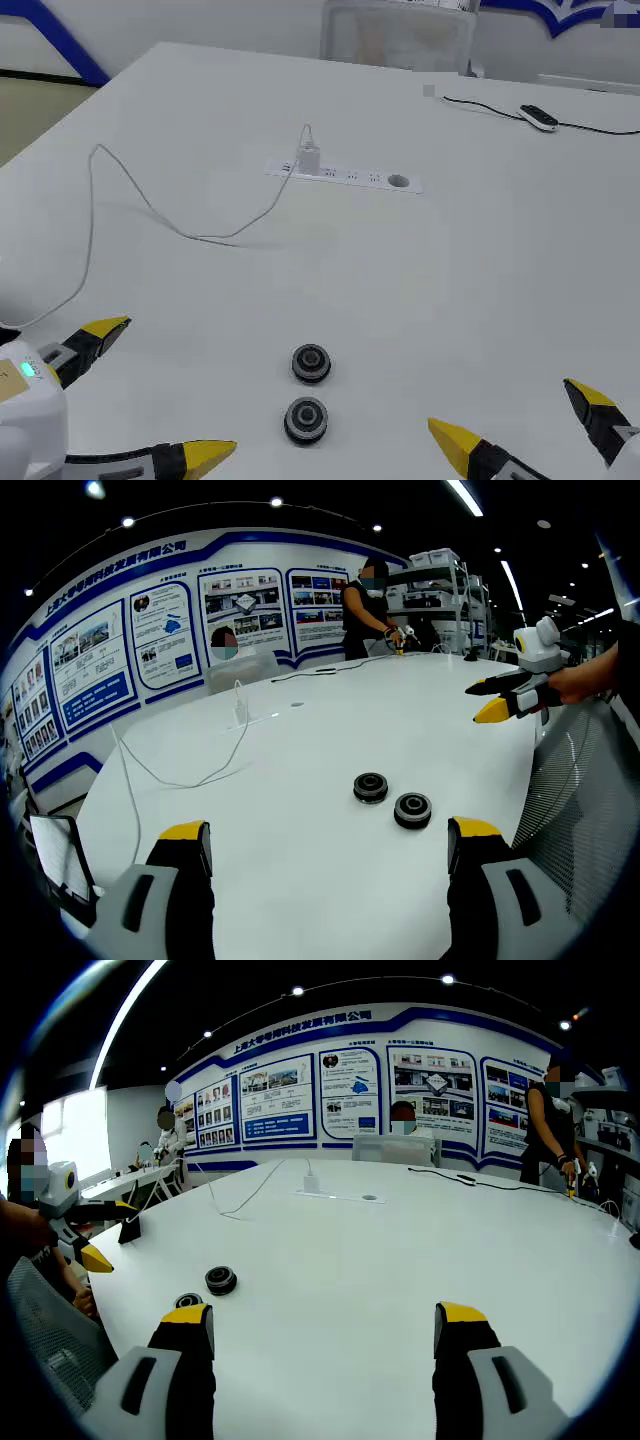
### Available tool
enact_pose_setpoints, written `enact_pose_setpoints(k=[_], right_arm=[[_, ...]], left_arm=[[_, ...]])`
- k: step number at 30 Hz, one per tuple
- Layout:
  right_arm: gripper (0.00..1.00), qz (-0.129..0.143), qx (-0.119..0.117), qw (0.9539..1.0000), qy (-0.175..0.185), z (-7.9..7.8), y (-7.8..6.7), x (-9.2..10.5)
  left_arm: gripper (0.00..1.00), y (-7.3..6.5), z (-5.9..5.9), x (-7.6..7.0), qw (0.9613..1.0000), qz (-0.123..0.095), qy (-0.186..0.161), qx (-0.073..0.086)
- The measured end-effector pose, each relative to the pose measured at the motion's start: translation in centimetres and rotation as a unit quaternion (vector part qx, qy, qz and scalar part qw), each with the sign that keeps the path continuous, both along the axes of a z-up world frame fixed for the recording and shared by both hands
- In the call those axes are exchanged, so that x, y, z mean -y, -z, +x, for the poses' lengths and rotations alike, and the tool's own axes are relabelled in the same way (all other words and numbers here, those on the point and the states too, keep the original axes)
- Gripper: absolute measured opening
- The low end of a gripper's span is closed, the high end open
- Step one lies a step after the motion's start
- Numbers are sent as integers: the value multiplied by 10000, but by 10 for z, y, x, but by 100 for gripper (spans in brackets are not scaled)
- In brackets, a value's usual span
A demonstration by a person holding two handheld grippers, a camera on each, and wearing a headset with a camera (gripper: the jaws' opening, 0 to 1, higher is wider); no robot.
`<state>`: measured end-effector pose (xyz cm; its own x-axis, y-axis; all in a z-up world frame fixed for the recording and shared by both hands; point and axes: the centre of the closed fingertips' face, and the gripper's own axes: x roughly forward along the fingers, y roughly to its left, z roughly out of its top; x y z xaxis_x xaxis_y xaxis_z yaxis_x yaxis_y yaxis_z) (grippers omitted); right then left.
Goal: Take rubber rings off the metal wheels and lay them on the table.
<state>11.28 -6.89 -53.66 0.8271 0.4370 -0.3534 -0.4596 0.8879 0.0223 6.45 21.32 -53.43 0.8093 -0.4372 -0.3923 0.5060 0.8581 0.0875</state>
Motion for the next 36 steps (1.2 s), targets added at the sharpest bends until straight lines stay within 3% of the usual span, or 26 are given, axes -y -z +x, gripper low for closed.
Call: enact_pose_setpoints(k=[21, 36], right_arm=[[89, 172, 7, 9998, 120, 5, -9, -2], [88, 266, 3, 9995, 177, 9, -10, 0]], left_arm=[[100, -9, 6, -2, 9995, -198, -220, 91], [100, -11, 12, 3, 9996, -198, -192, 98]])
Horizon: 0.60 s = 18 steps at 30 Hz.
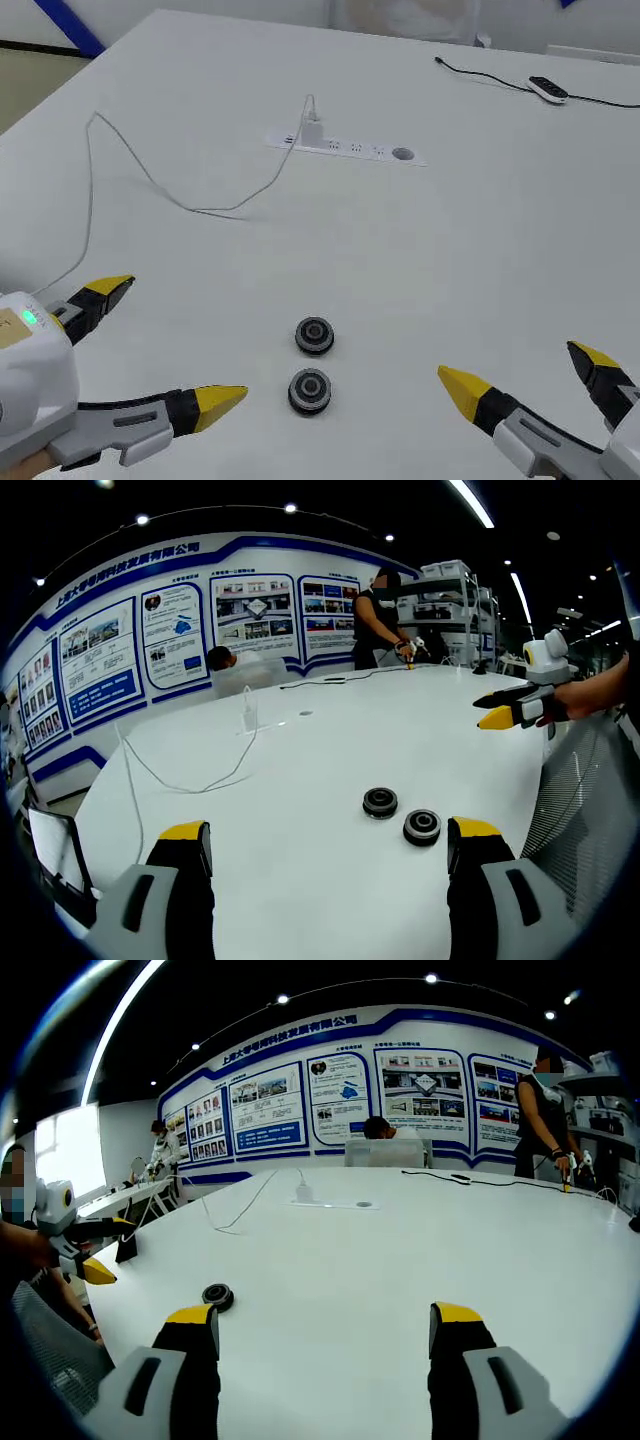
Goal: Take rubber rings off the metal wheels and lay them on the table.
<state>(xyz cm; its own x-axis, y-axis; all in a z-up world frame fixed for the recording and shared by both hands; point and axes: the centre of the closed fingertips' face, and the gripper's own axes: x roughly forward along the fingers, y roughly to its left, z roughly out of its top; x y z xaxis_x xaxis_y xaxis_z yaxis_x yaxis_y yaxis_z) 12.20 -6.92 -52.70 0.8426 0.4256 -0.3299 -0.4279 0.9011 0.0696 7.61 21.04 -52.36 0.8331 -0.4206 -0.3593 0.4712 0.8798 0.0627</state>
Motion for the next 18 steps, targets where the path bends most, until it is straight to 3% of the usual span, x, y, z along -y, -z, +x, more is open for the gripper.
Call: enact_pose_setpoints(k=[7, 18], right_arm=[[85, 38, -24, 10000, -50, 2, 2, -3], [75, 123, -371, 9991, -168, -4, 16, -9]], left_arm=[[100, 3, -1, 0, 10000, 60, 29, -29], [96, 10, -1, 4, 9997, 65, 134, -196]])
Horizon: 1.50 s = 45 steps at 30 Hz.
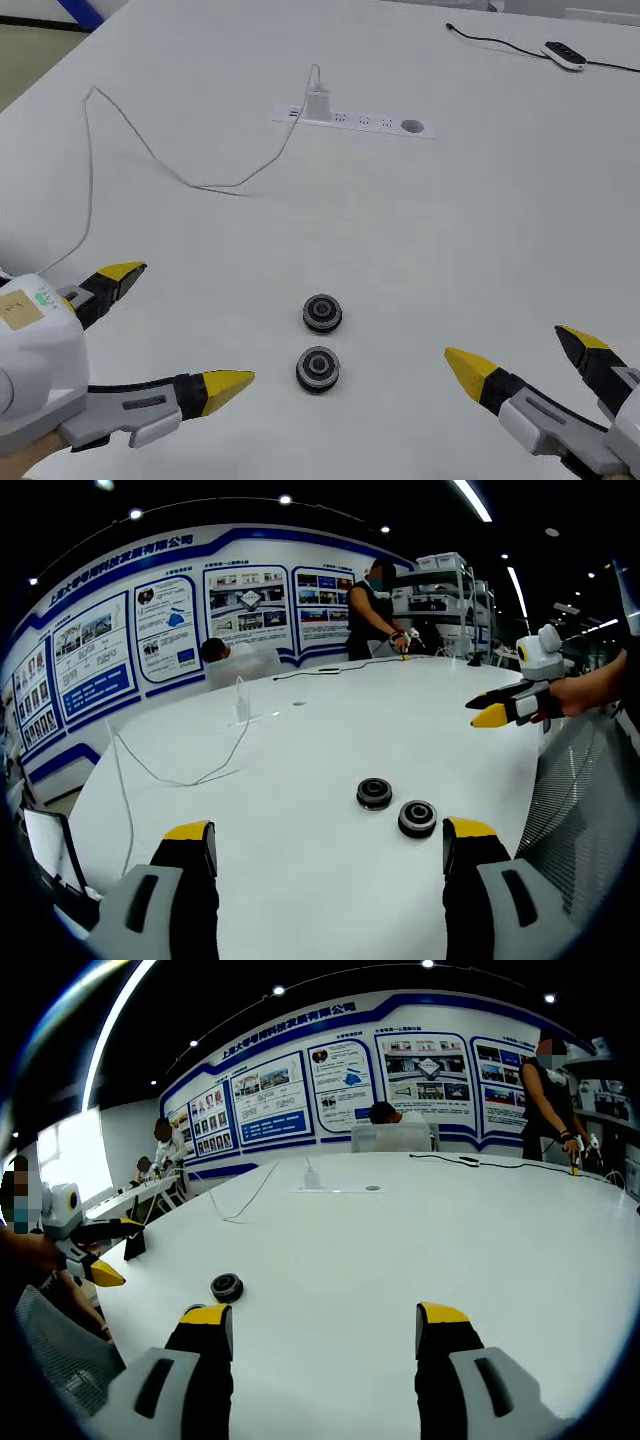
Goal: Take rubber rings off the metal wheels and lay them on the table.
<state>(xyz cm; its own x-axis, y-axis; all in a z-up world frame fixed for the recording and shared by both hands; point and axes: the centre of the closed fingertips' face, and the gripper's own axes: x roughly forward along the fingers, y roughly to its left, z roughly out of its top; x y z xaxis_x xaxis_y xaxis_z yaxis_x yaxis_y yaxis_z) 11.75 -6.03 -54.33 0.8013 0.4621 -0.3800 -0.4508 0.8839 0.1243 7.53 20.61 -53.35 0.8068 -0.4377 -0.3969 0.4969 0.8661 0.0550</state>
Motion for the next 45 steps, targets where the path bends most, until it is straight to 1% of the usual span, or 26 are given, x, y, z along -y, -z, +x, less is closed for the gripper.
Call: enact_pose_setpoints(k=[6, 11, 14, 16, 19, 20, 22, 24, 27, 30, 32, 34, 35, 37, 38, 40, 43, 45], right_arm=[[75, 41, -91, 9999, -24, -2, 4, -3], [73, 189, -189, 9996, 19, -2, 5, -4], [71, 185, -217, 9996, -50, -4, 4, -7], [70, 190, -254, 9994, -105, -5, 5, -9], [68, 321, -356, 9988, -141, -6, 6, -12], [67, 352, -385, 9985, -173, -7, 7, -14], [66, 408, -428, 9979, -264, -10, 7, -18], [65, 417, -454, 9977, -294, -11, 8, -20], [63, 510, -543, 9964, -393, -15, 10, -25], [60, 553, -569, 9958, -453, -16, 10, -28], [60, 591, -604, 9952, -487, -17, 11, -30], [59, 615, -623, 9949, -501, -18, 10, -31], [59, 628, -633, 9947, -516, -18, 10, -31], [58, 645, -644, 9943, -549, -19, 10, -32], [58, 651, -646, 9942, -565, -20, 10, -33], [57, 680, -663, 9938, -585, -21, 10, -35], [57, 703, -680, 9933, -623, -22, 11, -37], [57, 709, -695, 9930, -645, -23, 12, -39]], left_arm=[[94, 0, 3, 7, 9999, 4, 112, -5], [92, 0, 5, 11, 9997, 46, 246, -2], [89, 1, 7, 13, 9994, 83, 332, 30], [86, 3, 7, 17, 9990, 61, 440, 4], [82, 9, 7, 26, 9979, 125, 631, -91], [81, 11, 6, 33, 9969, 138, 767, -123], [77, 11, 6, 44, 9952, 135, 968, -115], [74, 13, 5, 53, 9934, 119, 1131, -144], [68, 18, 7, 69, 9901, 207, 1377, -152], [61, 24, 8, 81, 9876, 266, 1537, -174], [59, 29, 10, 87, 9863, 268, 1618, -191], [60, 33, 12, 91, 9859, 300, 1636, -185], [59, 37, 12, 94, 9853, 317, 1662, -242], [55, 43, 11, 99, 9839, 298, 1731, -343], [52, 45, 11, 101, 9834, 306, 1752, -356], [46, 47, 9, 105, 9827, 322, 1788, -359], [42, 49, 10, 107, 9826, 339, 1796, -327], [38, 50, 11, 107, 9825, 332, 1799, -352]])
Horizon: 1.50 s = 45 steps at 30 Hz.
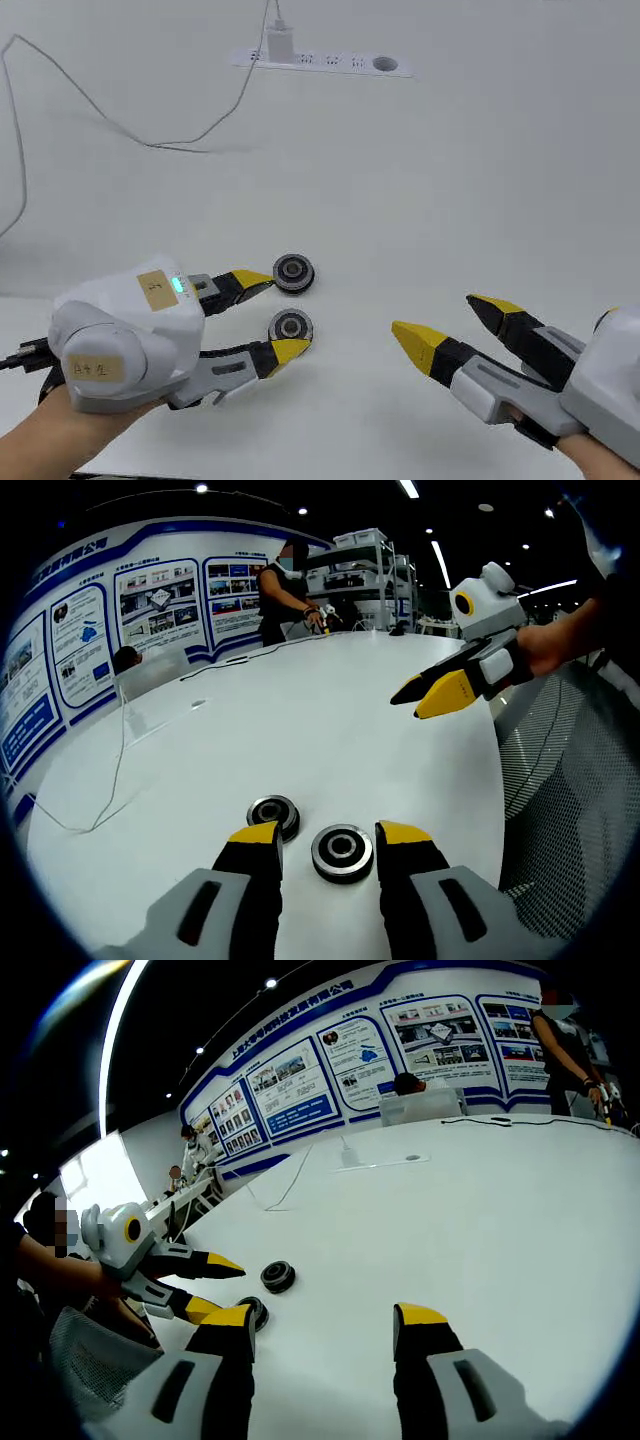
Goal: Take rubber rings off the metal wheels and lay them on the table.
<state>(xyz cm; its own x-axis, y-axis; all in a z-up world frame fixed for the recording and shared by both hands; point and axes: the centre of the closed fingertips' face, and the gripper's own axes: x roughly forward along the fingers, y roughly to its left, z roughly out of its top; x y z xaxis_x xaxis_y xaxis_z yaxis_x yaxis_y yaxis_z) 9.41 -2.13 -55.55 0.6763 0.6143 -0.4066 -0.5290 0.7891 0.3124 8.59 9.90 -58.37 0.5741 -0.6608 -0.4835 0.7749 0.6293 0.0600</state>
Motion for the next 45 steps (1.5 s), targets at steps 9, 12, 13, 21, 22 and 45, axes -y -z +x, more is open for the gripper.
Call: enact_pose_setpoints(k=[9, 12, 13, 21, 22, 45], right_arm=[[56, 39, -45, 10000, 13, 0, 1, 0], [56, 39, -61, 10000, 33, 0, 2, 1], [56, 43, -61, 10000, 39, 1, 2, 1], [56, 52, -74, 10000, 32, 0, 2, 0], [56, 51, -82, 9999, 29, 0, 3, 0], [56, 165, -128, 9998, 19, -1, 1, -4]], left_arm=[[24, 4, -1, 6, 9999, 7, 123, -68], [22, 5, -2, 7, 9998, -16, 149, -98], [21, 5, -2, 7, 9998, -23, 154, -105], [18, 10, -6, 5, 9995, -34, 176, -263], [18, 11, -6, 4, 9994, -17, 174, -283], [16, 17, -6, 4, 9983, -34, 297, -502]])
